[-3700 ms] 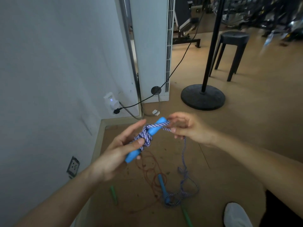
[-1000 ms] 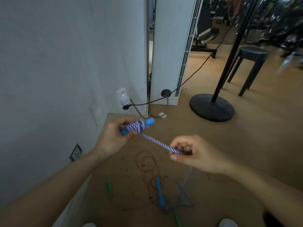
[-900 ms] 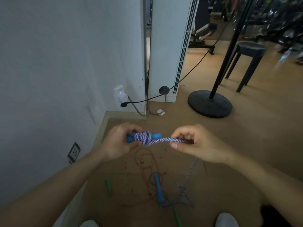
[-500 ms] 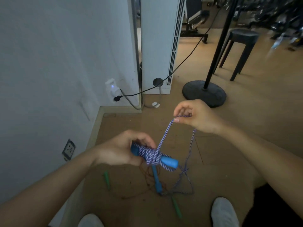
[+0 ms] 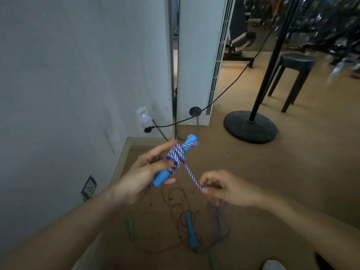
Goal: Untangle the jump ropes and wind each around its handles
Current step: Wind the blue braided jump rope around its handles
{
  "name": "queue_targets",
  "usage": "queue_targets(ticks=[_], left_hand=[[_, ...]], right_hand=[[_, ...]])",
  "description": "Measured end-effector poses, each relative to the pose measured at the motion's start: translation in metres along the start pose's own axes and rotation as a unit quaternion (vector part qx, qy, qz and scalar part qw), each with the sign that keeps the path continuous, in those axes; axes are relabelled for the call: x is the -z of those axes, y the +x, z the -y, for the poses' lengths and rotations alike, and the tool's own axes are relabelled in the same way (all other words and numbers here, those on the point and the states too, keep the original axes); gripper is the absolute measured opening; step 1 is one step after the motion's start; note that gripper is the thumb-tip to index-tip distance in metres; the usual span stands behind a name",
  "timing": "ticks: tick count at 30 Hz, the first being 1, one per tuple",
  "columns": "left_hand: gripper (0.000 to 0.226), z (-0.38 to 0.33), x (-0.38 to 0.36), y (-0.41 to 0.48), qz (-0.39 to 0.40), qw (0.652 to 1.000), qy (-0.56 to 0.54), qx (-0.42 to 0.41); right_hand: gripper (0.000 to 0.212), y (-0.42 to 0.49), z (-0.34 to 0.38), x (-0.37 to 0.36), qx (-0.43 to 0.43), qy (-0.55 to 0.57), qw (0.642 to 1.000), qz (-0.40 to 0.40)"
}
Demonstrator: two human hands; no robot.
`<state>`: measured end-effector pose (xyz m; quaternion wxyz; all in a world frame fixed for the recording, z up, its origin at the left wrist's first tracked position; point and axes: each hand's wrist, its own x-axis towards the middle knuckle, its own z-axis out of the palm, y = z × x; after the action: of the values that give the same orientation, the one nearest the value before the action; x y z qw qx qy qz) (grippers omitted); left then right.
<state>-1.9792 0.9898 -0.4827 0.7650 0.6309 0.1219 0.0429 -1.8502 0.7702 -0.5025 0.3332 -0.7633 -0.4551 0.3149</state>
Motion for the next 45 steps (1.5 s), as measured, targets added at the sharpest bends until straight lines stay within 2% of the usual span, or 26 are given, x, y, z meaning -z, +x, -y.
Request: queue_targets(ticks=[2, 6, 8, 10, 12, 15, 17, 20, 23, 27, 30, 34, 37, 39, 41, 45], left_hand=[[0.052, 0.005, 0.002, 0.001, -0.020, 0.999, 0.035, -0.001], [0.051, 0.012, 0.003, 0.002, -0.011, 0.981, 0.191, -0.021], [0.051, 0.018, 0.005, 0.003, 0.025, 0.958, 0.282, -0.038], [0.053, 0.021, 0.007, 0.002, 0.070, 0.919, 0.385, -0.049], [0.054, 0.021, 0.006, 0.000, 0.115, 0.897, 0.424, -0.046], [0.055, 0.015, 0.000, -0.004, 0.176, 0.884, 0.431, -0.045], [0.055, 0.007, -0.001, -0.007, 0.212, 0.888, 0.406, -0.047], [0.057, -0.005, -0.001, -0.009, 0.253, 0.907, 0.336, -0.024], [0.058, -0.012, -0.001, -0.011, 0.258, 0.935, 0.241, -0.003], [0.056, -0.010, -0.001, -0.012, 0.225, 0.969, 0.098, 0.005], [0.062, -0.005, -0.003, -0.012, 0.165, 0.985, -0.042, 0.022], [0.073, -0.007, -0.006, -0.008, 0.107, 0.976, -0.188, 0.012], [0.053, -0.011, -0.005, -0.004, 0.037, 0.969, -0.245, 0.002], [0.051, -0.009, -0.003, -0.001, -0.013, 0.970, -0.241, -0.010], [0.049, -0.005, 0.000, 0.003, -0.063, 0.978, -0.200, -0.023], [0.045, 0.007, 0.010, 0.008, -0.135, 0.989, -0.041, -0.052]], right_hand=[[0.006, -0.007, 0.010, -0.003, 0.017, 0.007, 1.000, 0.017], [0.013, -0.017, 0.024, 0.011, 0.042, 0.000, 0.999, -0.002], [0.008, -0.018, 0.027, 0.019, 0.043, 0.001, 0.999, -0.012], [0.006, -0.018, 0.028, 0.024, 0.040, 0.008, 0.999, -0.015], [0.008, -0.016, 0.028, 0.028, 0.036, 0.020, 0.999, -0.018], [0.013, -0.012, 0.026, 0.035, 0.037, 0.044, 0.997, -0.046], [0.017, -0.007, 0.023, 0.040, 0.046, 0.061, 0.995, -0.070], [0.017, 0.001, 0.018, 0.043, 0.046, 0.085, 0.991, -0.095], [0.012, 0.007, 0.011, 0.039, 0.037, 0.087, 0.988, -0.123], [0.008, 0.012, 0.000, 0.033, 0.025, 0.076, 0.985, -0.150], [0.012, 0.015, -0.002, 0.019, -0.012, 0.098, 0.980, -0.173], [0.015, 0.015, 0.003, 0.001, -0.014, 0.181, 0.964, -0.197], [0.009, 0.010, 0.004, -0.009, 0.008, 0.220, 0.954, -0.202], [0.003, 0.005, 0.004, -0.014, 0.018, 0.208, 0.961, -0.181], [0.009, -0.002, 0.008, -0.017, 0.026, 0.160, 0.976, -0.146], [0.024, -0.015, 0.021, -0.012, 0.053, 0.102, 0.990, -0.084]])
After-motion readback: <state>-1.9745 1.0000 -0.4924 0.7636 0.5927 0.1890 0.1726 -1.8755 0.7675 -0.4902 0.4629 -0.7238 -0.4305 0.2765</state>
